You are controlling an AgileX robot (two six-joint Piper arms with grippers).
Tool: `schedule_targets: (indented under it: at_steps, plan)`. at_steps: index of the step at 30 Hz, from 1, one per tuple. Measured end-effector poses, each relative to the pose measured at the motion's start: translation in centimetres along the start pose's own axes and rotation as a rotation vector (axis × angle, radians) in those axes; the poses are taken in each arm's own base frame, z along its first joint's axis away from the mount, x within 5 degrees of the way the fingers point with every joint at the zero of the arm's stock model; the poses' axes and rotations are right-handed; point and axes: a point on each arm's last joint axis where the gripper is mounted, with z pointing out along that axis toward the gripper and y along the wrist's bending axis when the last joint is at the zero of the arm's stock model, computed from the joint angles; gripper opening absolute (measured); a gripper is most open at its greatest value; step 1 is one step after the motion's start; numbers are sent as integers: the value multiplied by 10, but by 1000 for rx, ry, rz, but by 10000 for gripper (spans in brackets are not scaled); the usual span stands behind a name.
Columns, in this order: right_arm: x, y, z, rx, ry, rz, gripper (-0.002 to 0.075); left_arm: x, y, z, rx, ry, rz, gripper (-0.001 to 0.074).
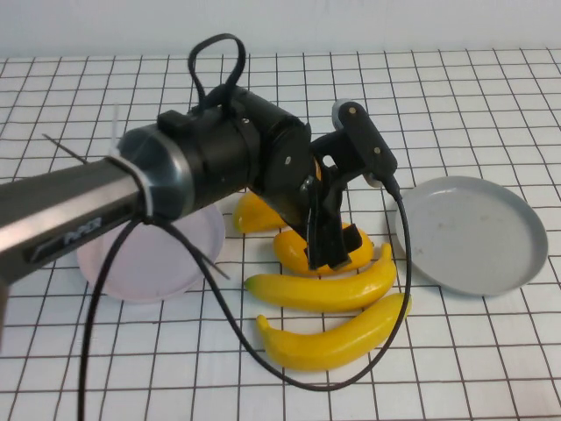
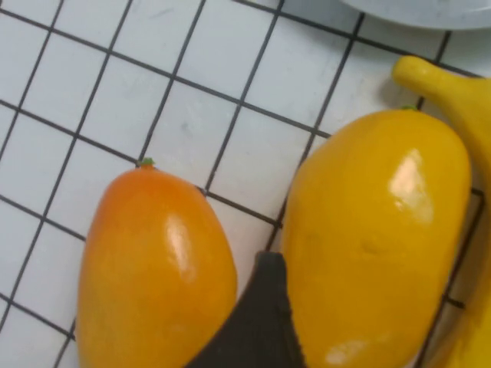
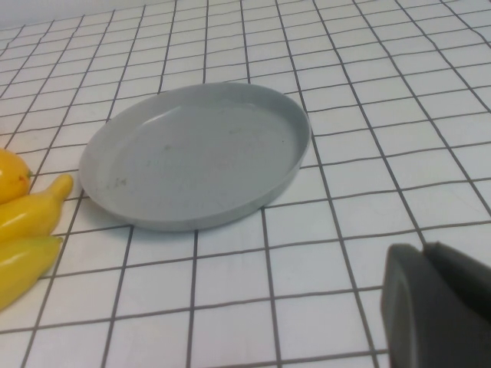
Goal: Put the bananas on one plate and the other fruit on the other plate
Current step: Put one type of fruit in the left plate
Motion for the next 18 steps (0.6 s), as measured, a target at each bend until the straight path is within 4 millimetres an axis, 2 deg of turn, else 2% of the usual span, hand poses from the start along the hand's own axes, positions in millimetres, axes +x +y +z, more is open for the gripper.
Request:
schedule_targets:
  at_steps: [5,10,16,18]
  plan:
    - [0,0,0,0,0,0,-17,-1,7,36,13,40,58,627]
    - [0,0,0,0,0,0,-16,4,7,62,32,78,71,627]
    - [0,0,0,0,0,0,-16,11,7,77,53,108,93,627]
    - [0,0,0,0,0,0,-16,12,8,77,55,108,87,605]
